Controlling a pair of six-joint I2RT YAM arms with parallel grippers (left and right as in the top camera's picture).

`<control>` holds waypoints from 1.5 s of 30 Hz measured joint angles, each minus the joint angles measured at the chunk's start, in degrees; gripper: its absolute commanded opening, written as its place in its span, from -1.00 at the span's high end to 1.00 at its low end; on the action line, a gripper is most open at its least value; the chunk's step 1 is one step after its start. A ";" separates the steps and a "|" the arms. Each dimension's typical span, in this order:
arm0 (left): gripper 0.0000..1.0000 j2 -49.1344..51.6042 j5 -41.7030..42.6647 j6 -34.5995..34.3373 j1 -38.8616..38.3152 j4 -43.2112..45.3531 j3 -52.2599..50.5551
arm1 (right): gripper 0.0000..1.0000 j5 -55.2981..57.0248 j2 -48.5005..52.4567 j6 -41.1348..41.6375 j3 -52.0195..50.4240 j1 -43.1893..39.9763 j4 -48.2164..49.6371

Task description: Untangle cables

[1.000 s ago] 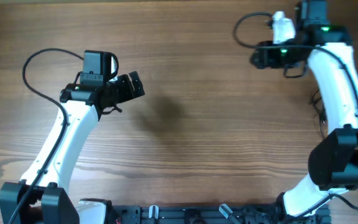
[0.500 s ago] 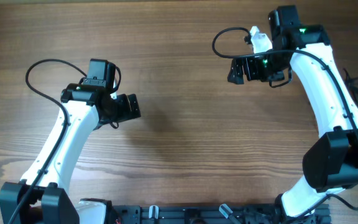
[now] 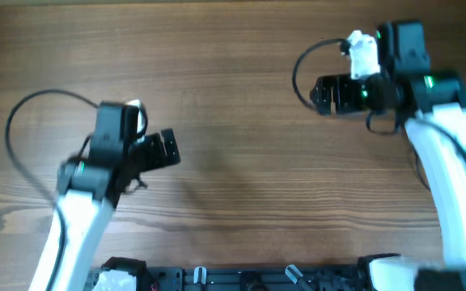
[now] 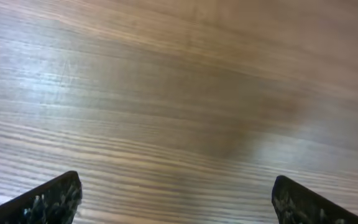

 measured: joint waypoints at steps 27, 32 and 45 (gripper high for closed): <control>-1.00 -32.02 -0.04 -0.70 0.00 -1.16 -7.89 | -0.99 4.13 -22.71 1.70 -18.38 0.00 5.31; -1.00 -32.02 -0.04 -0.70 0.00 -1.16 -7.89 | -1.00 4.33 -18.12 1.70 -18.38 0.00 5.33; -1.00 -32.02 -0.04 -0.70 0.00 -1.16 -7.89 | -0.99 4.55 -23.89 1.70 -18.69 0.00 5.33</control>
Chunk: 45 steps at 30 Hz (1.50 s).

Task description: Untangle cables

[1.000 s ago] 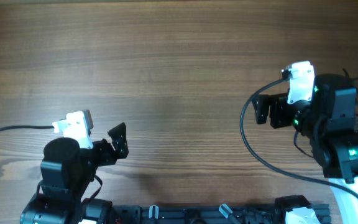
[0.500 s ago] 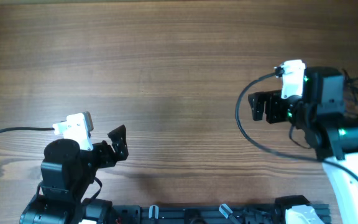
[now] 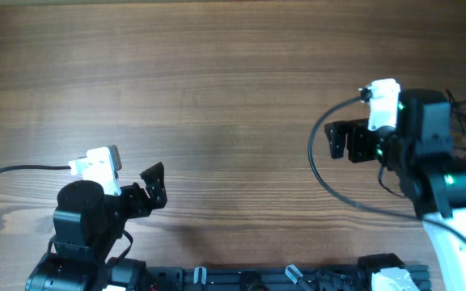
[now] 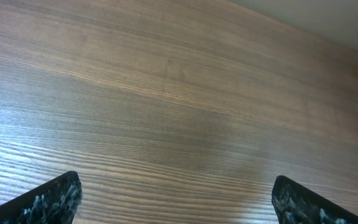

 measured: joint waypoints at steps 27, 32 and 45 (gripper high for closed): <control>-1.00 0.00 0.00 0.00 0.00 -0.04 -0.04 | -0.99 -0.31 -35.80 0.07 -28.20 -4.04 32.24; -1.00 0.00 0.00 0.00 0.00 -0.02 -0.09 | -0.99 -1.42 -43.67 3.80 -38.34 -4.04 41.09; -1.00 0.00 0.00 0.00 0.00 -0.02 -0.15 | -0.99 -1.60 -56.68 5.20 -52.48 -4.04 56.96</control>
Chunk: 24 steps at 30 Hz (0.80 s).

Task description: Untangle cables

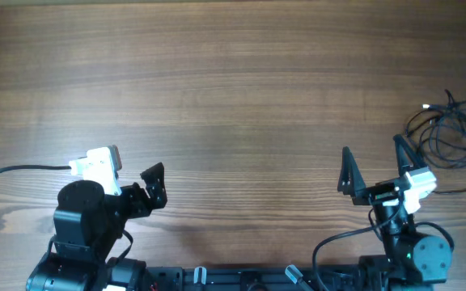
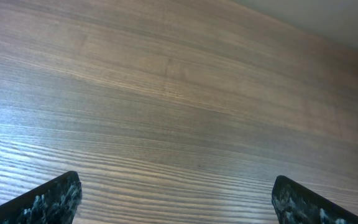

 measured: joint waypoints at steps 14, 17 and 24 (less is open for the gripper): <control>-1.00 0.00 0.00 0.00 0.00 0.00 0.00 | -1.00 0.55 -0.46 -3.13 -9.03 0.00 13.62; -1.00 0.00 0.00 0.00 0.00 0.00 0.00 | -1.00 0.68 -0.48 -5.81 -9.03 0.00 12.94; -1.00 0.00 0.00 0.00 0.00 0.00 0.00 | -0.99 0.90 -0.66 -10.73 -9.09 0.00 1.70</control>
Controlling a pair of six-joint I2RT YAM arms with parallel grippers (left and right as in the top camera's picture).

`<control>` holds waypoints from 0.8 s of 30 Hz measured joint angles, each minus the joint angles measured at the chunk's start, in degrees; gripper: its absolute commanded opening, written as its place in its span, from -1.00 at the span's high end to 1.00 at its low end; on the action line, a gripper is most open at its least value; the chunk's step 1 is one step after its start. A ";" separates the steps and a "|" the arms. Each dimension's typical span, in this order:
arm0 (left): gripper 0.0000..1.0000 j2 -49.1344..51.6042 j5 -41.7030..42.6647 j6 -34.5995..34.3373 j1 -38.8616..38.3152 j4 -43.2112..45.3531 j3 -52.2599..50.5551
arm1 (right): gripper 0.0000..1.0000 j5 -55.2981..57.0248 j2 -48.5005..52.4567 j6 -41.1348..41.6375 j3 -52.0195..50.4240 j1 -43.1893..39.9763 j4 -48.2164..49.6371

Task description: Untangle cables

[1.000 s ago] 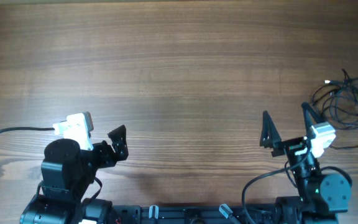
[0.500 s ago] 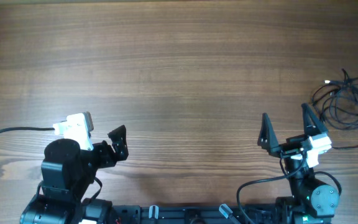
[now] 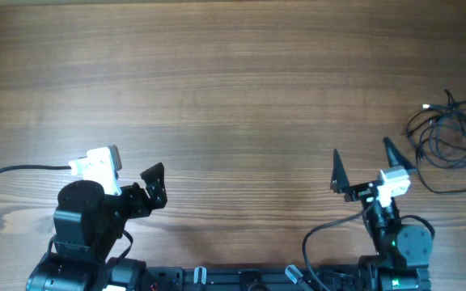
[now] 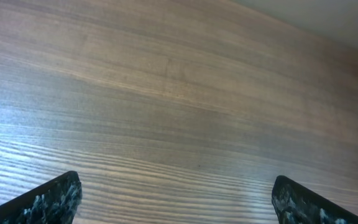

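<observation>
A thin black cable lies in a loose tangled heap of loops by the table's right edge, with a small pale plug at its far-left end. My right gripper stands open at the front right, left of and nearer than the heap, holding nothing. At the front left my left gripper is drawn back close to its base. In the left wrist view the left gripper is open, its two dark fingertips wide apart over bare wood with nothing between them.
The wooden table fills the overhead view. Both arm bases and a black mounting rail run along the front edge. A black lead loops from the left arm out to the left edge.
My right gripper has shifted slightly to the left at the front right, still open. The left arm and the cable heap have not moved.
First both arms were out over the table, the right one at the far right, where the cable now lies. Then the left arm stood drawn back at the front left, the right one halfway back. Later the right arm stood at the front, the heap uncovered.
</observation>
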 measured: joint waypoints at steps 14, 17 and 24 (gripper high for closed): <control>-1.00 0.00 0.00 0.00 0.00 0.00 -0.09 | -0.99 0.02 -0.02 -0.57 -0.02 0.00 -7.10; -1.00 0.00 0.00 0.00 0.00 0.00 -0.09 | -0.99 0.02 -0.02 -0.57 -0.02 0.00 -7.10; -1.00 0.00 0.00 0.00 0.00 0.00 -0.09 | -0.99 0.02 -0.02 -0.57 -0.02 0.00 -6.97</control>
